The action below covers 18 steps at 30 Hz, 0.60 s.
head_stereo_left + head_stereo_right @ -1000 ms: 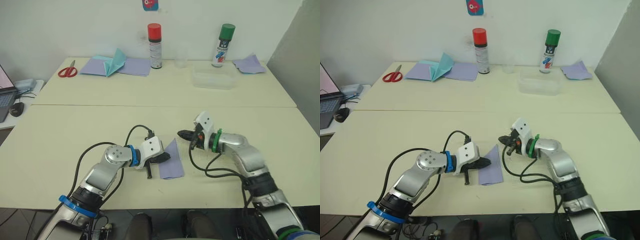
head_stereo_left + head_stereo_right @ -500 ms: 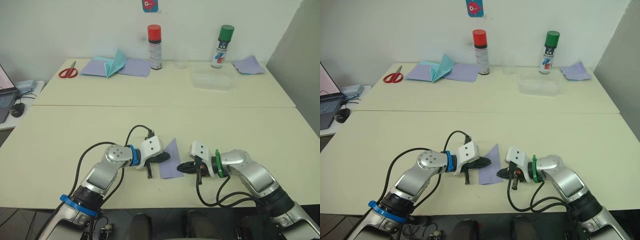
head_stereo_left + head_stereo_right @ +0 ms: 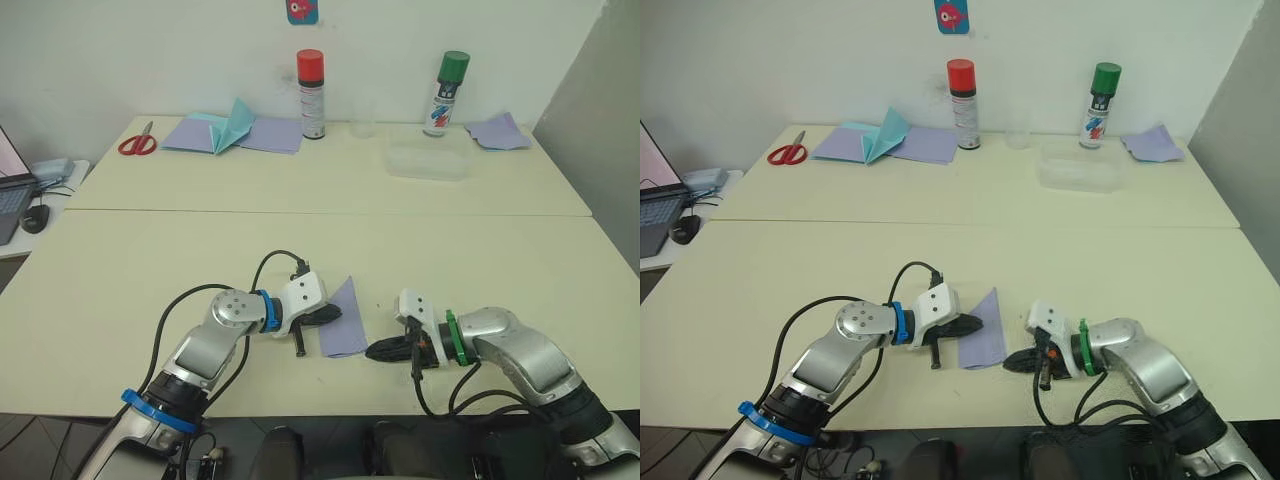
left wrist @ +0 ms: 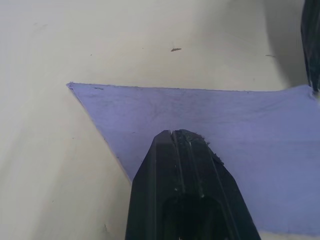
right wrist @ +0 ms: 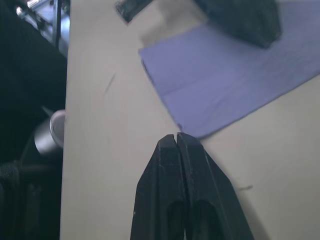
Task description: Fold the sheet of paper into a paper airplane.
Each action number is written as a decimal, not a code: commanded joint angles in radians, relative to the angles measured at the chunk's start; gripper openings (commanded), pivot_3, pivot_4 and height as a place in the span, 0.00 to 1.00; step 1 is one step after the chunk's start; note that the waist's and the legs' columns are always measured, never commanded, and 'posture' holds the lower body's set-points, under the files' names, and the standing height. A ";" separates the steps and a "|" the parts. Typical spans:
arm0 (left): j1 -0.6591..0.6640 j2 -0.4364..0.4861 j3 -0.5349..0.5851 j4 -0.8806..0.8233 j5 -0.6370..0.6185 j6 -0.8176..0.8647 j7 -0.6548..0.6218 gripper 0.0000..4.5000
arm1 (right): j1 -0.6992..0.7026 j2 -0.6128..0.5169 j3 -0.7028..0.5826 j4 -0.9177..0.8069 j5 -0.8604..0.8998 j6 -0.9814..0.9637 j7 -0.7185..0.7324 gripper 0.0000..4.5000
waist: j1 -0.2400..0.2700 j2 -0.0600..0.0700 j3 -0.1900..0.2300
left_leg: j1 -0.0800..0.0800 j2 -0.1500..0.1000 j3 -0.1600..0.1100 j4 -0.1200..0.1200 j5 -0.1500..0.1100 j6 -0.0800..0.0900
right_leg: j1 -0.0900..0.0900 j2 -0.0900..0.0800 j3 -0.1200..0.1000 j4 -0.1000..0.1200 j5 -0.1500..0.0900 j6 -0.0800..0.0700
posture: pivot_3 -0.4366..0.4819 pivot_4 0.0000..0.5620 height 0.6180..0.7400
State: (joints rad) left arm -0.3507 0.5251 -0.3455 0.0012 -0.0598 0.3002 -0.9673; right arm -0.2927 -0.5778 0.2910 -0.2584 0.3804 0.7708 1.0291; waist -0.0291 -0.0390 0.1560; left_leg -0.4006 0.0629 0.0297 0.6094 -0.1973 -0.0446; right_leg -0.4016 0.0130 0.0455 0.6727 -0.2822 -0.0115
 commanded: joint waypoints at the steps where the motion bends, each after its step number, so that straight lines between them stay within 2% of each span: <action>1: 0.037 0.007 -0.046 0.072 0.046 0.031 0.002 0.00 | -0.021 0.003 -0.110 -0.085 0.095 0.094 -0.046 0.00 | 0.000 0.000 0.000 | 0.000 0.000 0.000 0.000 0.000 0.000 | 0.000 0.000 0.000 0.000 0.000 0.000 | 0.48 0.27 1.00; 8: 0.042 0.010 -0.045 0.076 0.048 0.019 0.002 0.00 | -0.009 0.040 -0.183 -0.087 0.133 0.182 -0.184 0.00 | 0.000 0.000 0.000 | -0.001 0.000 0.000 0.000 0.000 0.000 | 0.000 0.000 0.001 -0.001 0.000 0.000 | 0.48 0.27 1.00; 16: 0.043 0.011 -0.046 0.074 0.049 0.016 -0.001 0.00 | -0.022 0.069 -0.183 -0.062 0.138 0.246 -0.273 0.60 | 0.000 0.000 0.000 | -0.001 0.000 0.000 0.000 0.000 0.000 | -0.001 0.000 0.001 -0.001 0.000 0.000 | 0.48 0.27 1.00; 18: 0.041 0.010 -0.046 0.076 0.050 0.016 -0.001 0.00 | -0.032 0.099 -0.179 -0.042 0.135 0.267 -0.310 0.60 | 0.000 0.000 0.000 | -0.001 0.000 0.000 0.000 0.000 0.000 | -0.001 0.000 0.001 0.000 0.000 0.000 | 0.48 0.27 1.00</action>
State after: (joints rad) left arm -0.3465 0.5244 -0.3451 0.0027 -0.0598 0.2895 -0.9699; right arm -0.3021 -0.4930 0.1179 -0.2965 0.5044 1.0252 0.7454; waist -0.0294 -0.0392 0.1559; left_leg -0.4015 0.0631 0.0301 0.6093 -0.1973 -0.0445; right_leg -0.4025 0.0128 0.0467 0.6722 -0.2821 -0.0113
